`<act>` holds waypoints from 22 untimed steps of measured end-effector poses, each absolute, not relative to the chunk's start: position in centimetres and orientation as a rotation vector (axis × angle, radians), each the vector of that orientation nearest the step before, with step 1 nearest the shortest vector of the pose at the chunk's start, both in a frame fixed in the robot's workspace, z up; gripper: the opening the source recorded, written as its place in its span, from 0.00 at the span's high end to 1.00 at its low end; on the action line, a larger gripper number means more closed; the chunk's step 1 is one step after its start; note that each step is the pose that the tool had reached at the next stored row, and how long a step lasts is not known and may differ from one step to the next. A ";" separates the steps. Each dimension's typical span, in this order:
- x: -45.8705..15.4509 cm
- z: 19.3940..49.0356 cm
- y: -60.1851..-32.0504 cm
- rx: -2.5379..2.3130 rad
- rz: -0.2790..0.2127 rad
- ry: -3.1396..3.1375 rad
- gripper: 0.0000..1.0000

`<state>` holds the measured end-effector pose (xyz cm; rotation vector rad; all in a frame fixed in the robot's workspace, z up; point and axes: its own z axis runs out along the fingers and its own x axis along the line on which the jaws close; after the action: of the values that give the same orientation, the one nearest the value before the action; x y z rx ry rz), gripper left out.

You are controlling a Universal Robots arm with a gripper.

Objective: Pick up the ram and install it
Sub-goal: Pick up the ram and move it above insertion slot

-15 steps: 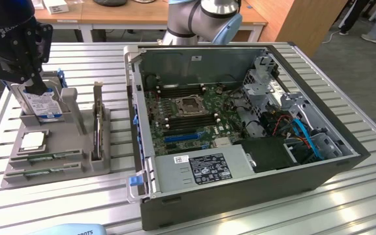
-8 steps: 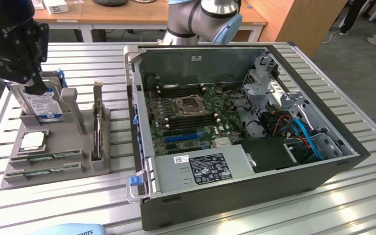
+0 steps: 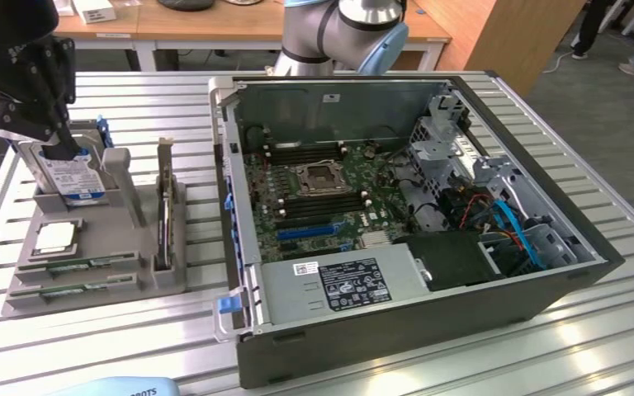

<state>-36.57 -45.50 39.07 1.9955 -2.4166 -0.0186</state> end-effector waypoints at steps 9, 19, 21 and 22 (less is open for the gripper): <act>-36.6 39.0 -45.5 2.132 -0.018 -2.296 0.90; -36.6 38.4 -45.5 2.128 -0.018 -2.300 0.90; -36.6 38.2 -45.5 2.121 -0.018 -2.307 0.90; -36.7 38.2 -45.4 2.116 -0.018 -2.311 0.90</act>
<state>-36.65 -45.45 38.15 2.1159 -2.3110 -0.0180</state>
